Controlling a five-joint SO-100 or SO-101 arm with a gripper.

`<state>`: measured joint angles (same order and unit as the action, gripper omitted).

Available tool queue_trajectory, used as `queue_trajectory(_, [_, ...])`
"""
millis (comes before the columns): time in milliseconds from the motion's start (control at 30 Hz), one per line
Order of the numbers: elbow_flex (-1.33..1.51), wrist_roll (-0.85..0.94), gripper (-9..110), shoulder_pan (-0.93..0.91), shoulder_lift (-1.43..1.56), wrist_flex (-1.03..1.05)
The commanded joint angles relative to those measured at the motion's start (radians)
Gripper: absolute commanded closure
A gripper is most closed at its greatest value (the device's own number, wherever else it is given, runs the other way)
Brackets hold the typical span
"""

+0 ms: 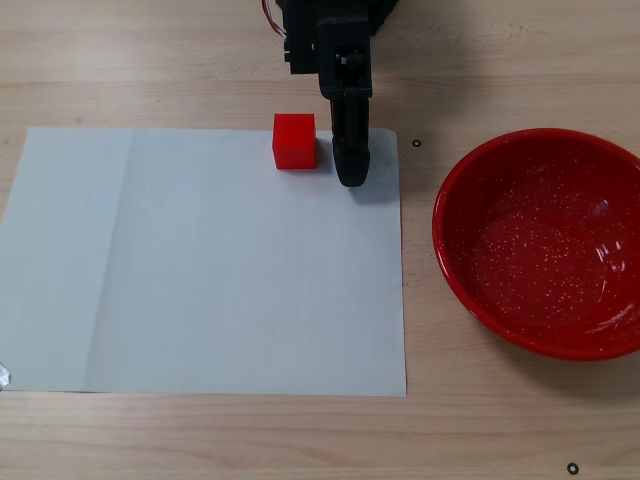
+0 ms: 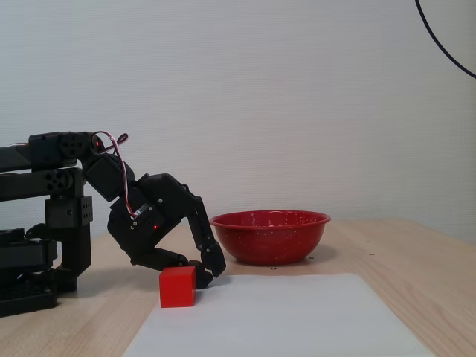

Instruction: Grasp the red cube and put it in the red bowl.

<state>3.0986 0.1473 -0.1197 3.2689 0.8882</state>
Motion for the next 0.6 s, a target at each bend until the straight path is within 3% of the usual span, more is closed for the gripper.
queue_trajectory(0, [0.005, -0.069, 101, -0.032, 0.006, 0.0])
queue_trajectory(567, [0.005, -0.081, 101, -0.037, 0.006, 0.0])
